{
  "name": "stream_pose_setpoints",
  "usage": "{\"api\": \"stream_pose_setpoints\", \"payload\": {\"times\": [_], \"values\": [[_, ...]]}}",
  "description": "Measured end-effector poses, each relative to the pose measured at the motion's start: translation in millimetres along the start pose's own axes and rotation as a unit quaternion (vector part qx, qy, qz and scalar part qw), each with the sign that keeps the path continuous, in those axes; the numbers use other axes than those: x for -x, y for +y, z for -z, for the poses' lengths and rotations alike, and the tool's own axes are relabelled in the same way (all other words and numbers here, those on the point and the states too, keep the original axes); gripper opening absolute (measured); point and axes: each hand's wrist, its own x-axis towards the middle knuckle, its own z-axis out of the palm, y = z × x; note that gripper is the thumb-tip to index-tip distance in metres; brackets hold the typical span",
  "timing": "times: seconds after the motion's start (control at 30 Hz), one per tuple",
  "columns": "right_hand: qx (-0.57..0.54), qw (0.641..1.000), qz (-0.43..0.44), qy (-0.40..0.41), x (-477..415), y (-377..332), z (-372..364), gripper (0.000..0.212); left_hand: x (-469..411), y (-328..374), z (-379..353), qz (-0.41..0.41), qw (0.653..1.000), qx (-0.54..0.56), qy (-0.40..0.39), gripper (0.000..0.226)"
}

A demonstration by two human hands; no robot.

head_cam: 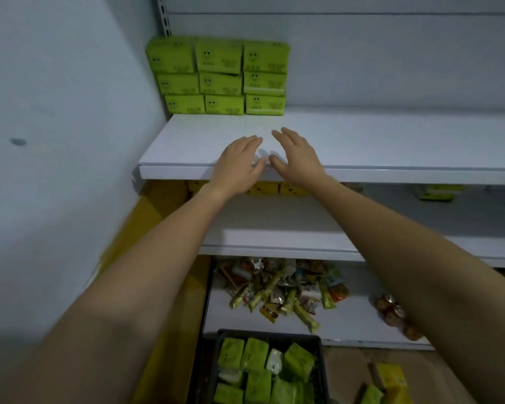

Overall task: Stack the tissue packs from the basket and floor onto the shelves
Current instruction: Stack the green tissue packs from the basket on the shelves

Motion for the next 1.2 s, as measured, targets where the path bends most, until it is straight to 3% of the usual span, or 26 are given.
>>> {"api": "stream_pose_setpoints", "payload": {"times": [0.23,0.33,0.57,0.77,0.93,1.2], "values": [[0.047,0.994,0.100,-0.008,83,-8,-37,0.051,90,2,-37,0.020,0.999,0.026,0.014,0.048],[0.025,0.994,0.090,-0.055,128,2,-66,0.050,135,6,-68,0.089,0.994,0.056,-0.014,0.048],[-0.037,0.977,-0.048,-0.205,252,56,-144,0.054,216,13,-170,0.200,0.957,0.097,-0.186,0.052],[-0.092,0.914,-0.227,-0.323,360,106,-214,0.054,278,29,-278,0.272,0.888,0.137,-0.345,0.054],[-0.119,0.864,-0.343,-0.349,447,162,-321,0.053,318,7,-421,0.291,0.859,0.147,-0.395,0.052],[-0.217,0.791,-0.478,-0.315,515,248,-483,0.056,381,-38,-639,0.336,0.805,0.162,-0.462,0.055]]}}
